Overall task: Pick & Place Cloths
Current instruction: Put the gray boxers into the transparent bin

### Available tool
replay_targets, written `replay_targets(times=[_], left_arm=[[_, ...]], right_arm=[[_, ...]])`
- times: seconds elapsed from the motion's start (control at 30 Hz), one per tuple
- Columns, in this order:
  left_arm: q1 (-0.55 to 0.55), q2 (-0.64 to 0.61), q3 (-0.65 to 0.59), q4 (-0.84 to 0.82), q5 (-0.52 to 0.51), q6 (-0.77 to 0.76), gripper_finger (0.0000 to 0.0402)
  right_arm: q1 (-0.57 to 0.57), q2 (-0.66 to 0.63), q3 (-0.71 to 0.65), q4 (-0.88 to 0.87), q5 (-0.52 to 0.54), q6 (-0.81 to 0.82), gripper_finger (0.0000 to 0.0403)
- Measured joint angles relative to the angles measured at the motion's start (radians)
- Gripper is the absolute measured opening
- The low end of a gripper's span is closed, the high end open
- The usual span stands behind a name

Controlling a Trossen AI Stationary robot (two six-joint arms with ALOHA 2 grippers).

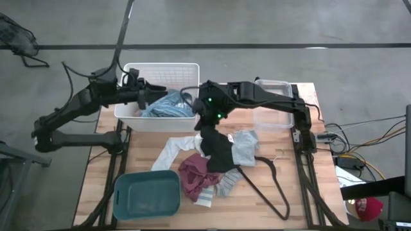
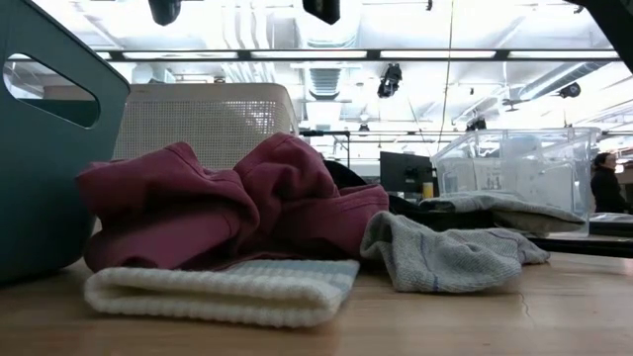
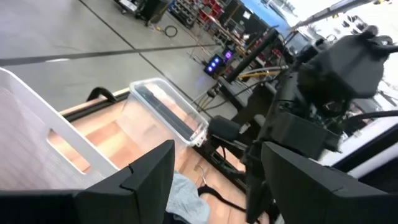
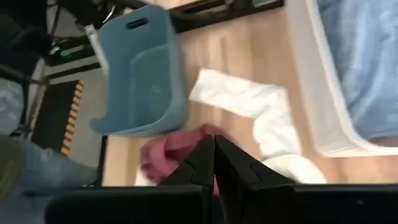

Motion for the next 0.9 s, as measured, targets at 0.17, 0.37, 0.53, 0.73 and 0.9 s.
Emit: replay_targets(times=[0.17, 0.37, 0.53, 0.73, 0.9], left_arm=[[-0.022, 0.034, 0.000, 0.000, 0.001, 0.005, 0.0246], [-0.045, 0.061, 0.000, 0.007, 0.000, -0.005, 0.0246], [-0.072, 0.072, 0.000, 0.058, 0.000, -0.006, 0.0246], [-0.092, 0.078, 0.000, 0.104, -0.001, -0.008, 0.0245], [-0.093, 0.075, 0.000, 0.105, -0.002, -0.019, 0.0245]], right_arm=[[0.060, -0.012, 0.000, -0.045, 0.093, 0.018, 0.0008], [0.118, -0.029, -0.002, -0.220, 0.177, 0.033, 0.0008], [0.158, -0.045, -0.024, -0.269, 0.181, 0.016, 0.0008], [0.169, -0.127, -0.164, -0.138, 0.208, 0.022, 0.0008], [0.171, -0.270, -0.403, 0.080, 0.207, 0.090, 0.0008]])
